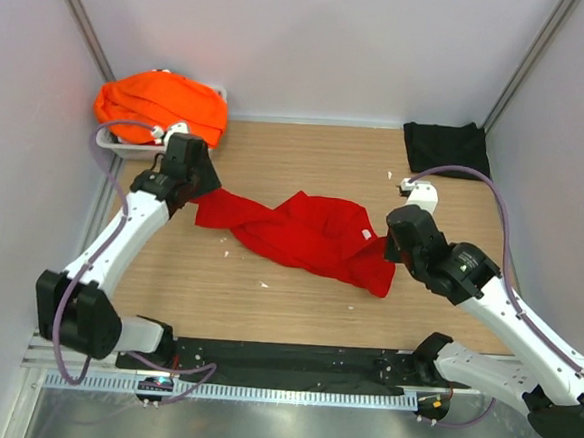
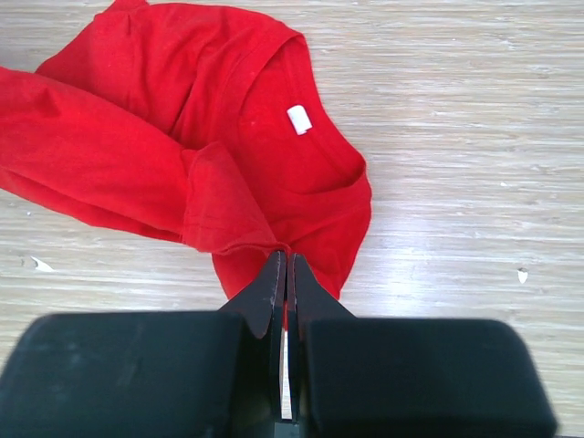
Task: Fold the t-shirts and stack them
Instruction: Flatten the tshirt out
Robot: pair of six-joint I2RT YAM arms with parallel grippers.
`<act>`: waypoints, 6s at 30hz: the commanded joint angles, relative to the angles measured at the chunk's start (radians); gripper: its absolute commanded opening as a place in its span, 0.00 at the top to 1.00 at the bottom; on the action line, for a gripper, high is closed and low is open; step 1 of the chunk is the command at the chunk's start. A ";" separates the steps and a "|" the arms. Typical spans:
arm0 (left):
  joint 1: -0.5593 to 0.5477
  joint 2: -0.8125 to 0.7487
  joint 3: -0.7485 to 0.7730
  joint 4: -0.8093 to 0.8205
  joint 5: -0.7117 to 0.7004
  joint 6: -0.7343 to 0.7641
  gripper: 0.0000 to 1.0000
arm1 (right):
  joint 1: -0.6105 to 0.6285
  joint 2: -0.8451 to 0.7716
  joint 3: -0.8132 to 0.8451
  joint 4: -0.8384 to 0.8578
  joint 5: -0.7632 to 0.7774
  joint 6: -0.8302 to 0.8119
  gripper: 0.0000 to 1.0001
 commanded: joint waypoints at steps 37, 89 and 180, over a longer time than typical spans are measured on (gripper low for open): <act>0.047 0.256 -0.195 0.251 -0.101 -0.045 0.43 | -0.005 -0.033 -0.003 -0.046 0.162 0.038 0.99; 0.093 0.272 -0.227 0.368 -0.070 -0.020 1.00 | -0.006 -0.022 -0.020 -0.042 0.170 0.038 0.99; 0.187 -0.314 -0.092 -0.244 0.321 0.152 0.11 | -0.471 1.390 1.121 0.264 -0.439 -0.103 0.45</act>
